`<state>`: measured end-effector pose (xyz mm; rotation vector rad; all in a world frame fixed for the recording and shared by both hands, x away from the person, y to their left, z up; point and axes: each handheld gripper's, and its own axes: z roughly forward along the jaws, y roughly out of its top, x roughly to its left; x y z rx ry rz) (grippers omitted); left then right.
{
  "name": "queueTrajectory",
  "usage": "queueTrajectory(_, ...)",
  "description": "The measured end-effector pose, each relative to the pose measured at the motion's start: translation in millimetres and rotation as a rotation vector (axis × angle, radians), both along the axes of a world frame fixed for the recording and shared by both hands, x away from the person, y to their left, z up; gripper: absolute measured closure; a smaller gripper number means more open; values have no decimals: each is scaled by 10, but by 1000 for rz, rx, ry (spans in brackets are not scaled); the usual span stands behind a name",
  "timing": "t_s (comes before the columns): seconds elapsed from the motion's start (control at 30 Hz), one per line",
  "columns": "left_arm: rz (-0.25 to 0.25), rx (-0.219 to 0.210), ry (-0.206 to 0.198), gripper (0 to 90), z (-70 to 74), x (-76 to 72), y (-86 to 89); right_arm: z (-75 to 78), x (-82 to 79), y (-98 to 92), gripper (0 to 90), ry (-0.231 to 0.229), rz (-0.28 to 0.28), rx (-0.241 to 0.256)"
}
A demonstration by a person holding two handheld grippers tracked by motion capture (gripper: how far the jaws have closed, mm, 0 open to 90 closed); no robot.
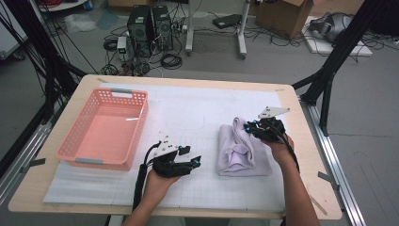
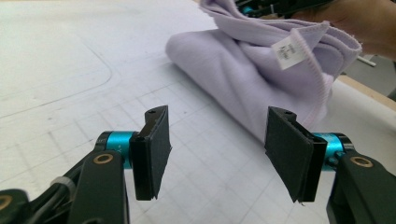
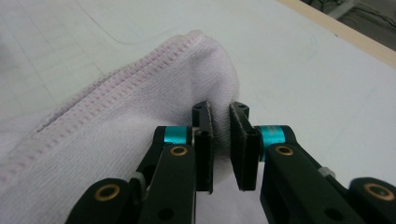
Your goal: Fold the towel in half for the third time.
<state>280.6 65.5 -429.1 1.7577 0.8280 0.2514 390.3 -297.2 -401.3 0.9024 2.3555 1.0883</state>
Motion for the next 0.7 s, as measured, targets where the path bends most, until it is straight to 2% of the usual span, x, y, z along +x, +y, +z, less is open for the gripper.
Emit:
queueTrajectory(0.17, 6, 1, 7, 408, -52, -14, 77, -66, -29, -136, 773, 9, -53, -7)
queueTrajectory(0.33, 12, -2, 4, 407, -92, -17, 157, -57, -111, -310, 650, 23, -162, 46)
queueTrajectory(0.47, 13, -1, -1, 404, -102, -19, 209, -22, -275, -482, 622, 4, -225, 32)
queueTrajectory(0.57, 10, 12, -6, 404, -103, -24, 243, -11, -421, -604, 590, -5, -269, 54)
queueTrajectory(0.7, 13, 8, -8, 403, -98, -25, 293, -23, -617, -693, 555, -4, -290, 64)
